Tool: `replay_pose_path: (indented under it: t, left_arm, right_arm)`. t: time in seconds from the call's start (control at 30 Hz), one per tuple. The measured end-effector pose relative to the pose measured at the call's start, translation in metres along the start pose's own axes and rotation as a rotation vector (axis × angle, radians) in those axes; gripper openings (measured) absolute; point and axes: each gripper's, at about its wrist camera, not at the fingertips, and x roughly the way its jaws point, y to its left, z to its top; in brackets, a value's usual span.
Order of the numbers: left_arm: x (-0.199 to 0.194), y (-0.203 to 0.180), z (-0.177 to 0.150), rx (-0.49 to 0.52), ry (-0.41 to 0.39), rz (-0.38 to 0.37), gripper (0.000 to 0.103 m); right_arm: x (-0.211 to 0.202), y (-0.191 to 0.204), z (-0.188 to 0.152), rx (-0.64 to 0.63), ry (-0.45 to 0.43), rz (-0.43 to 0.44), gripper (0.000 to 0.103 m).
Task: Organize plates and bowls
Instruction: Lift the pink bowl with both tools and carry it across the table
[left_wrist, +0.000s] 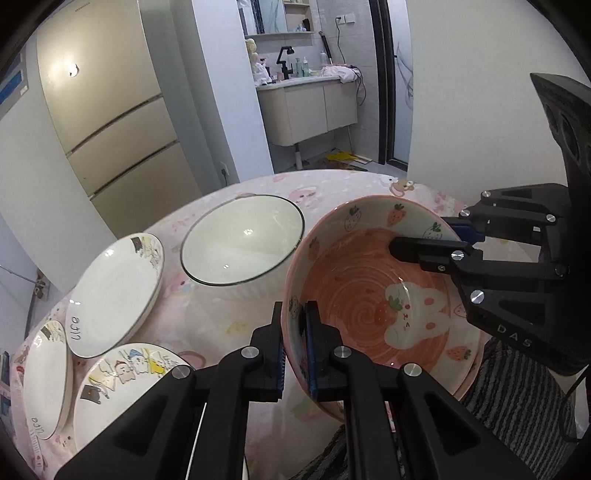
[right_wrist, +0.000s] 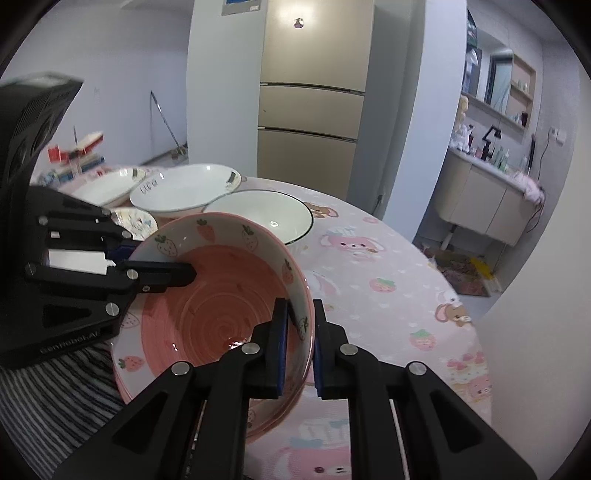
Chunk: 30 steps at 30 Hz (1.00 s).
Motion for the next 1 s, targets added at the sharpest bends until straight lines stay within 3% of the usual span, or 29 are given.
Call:
replay_pose_path:
  t: [0.13, 0.27, 0.37, 0.5, 0.63, 0.87, 1.0]
  left_arm:
    - [0.001, -0.003, 0.0, 0.015, -0.007, 0.005, 0.01]
    - [-0.003, 0.003, 0.0, -0.009, -0.031, -0.012, 0.01]
    - [-0.008, 0.007, 0.0, -0.025, -0.053, -0.024, 0.01]
    - [-0.01, 0.011, -0.001, -0.047, -0.072, -0.039, 0.01]
    - [-0.008, 0.016, -0.001, -0.073, -0.069, -0.071, 0.007]
    - [-0.006, 0.033, 0.003, -0.18, -0.044, -0.167, 0.006]
    - [-0.003, 0.047, 0.004, -0.269, -0.01, -0.259, 0.006]
  right_arm:
    - [0.002, 0.015, -0.003, -0.153, -0.004, -0.107, 0.015]
    - [-0.004, 0.006, -0.001, -0.117, -0.017, -0.08, 0.013]
    - [-0.014, -0.014, 0.005, -0.011, -0.034, 0.024, 0.006]
    - [-0.01, -0.025, 0.008, 0.075, -0.007, 0.1, 0.006]
    - [-0.005, -0.048, 0.007, 0.243, 0.033, 0.237, 0.007]
    - [0.015, -0.083, -0.007, 0.512, 0.121, 0.489, 0.009]
    - [0.032, -0.096, -0.025, 0.678, 0.169, 0.623, 0.01]
